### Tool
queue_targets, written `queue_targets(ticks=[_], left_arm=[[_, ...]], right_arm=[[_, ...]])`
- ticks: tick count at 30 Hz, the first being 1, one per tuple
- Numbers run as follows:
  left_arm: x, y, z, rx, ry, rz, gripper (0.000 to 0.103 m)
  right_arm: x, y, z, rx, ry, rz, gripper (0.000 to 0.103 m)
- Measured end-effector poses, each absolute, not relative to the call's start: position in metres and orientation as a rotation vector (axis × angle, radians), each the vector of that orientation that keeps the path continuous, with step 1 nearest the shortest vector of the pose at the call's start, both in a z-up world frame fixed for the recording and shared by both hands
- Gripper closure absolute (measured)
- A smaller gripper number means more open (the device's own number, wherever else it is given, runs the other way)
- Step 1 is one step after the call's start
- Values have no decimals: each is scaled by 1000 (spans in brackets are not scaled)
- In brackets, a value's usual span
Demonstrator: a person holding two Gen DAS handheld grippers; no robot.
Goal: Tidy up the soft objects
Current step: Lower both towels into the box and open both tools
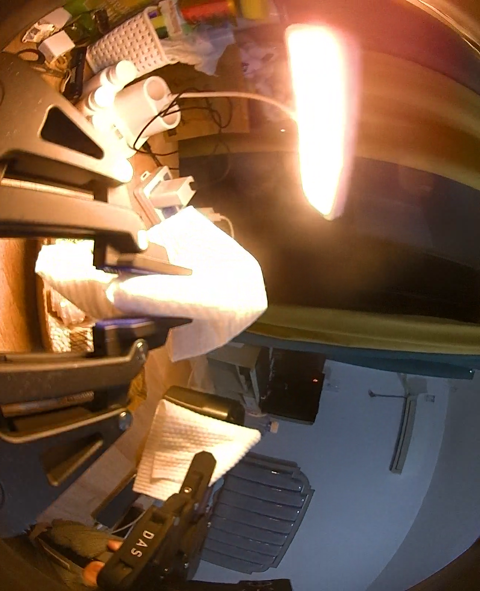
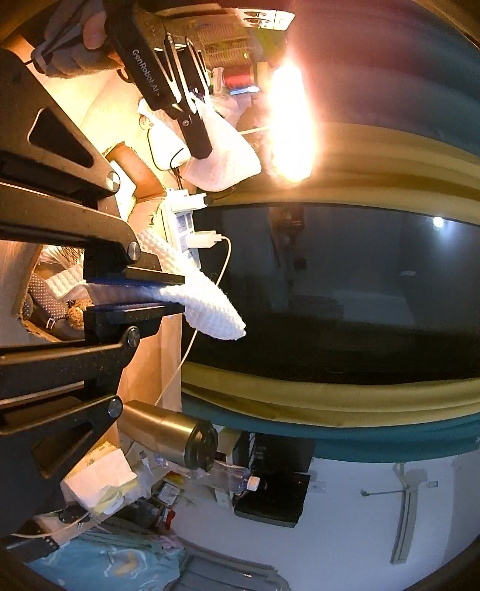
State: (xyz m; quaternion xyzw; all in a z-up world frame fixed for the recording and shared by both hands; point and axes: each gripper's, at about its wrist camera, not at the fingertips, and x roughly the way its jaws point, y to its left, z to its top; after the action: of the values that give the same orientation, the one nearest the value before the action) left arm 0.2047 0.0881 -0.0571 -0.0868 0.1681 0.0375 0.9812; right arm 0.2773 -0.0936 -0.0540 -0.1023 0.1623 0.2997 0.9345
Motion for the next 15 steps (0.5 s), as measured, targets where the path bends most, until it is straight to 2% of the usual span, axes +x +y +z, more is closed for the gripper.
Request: queue_targets(ticks=[15], left_arm=[[254, 97, -113, -193, 499, 70, 86]], right_arm=[[322, -72, -110, -206, 454, 667, 95]])
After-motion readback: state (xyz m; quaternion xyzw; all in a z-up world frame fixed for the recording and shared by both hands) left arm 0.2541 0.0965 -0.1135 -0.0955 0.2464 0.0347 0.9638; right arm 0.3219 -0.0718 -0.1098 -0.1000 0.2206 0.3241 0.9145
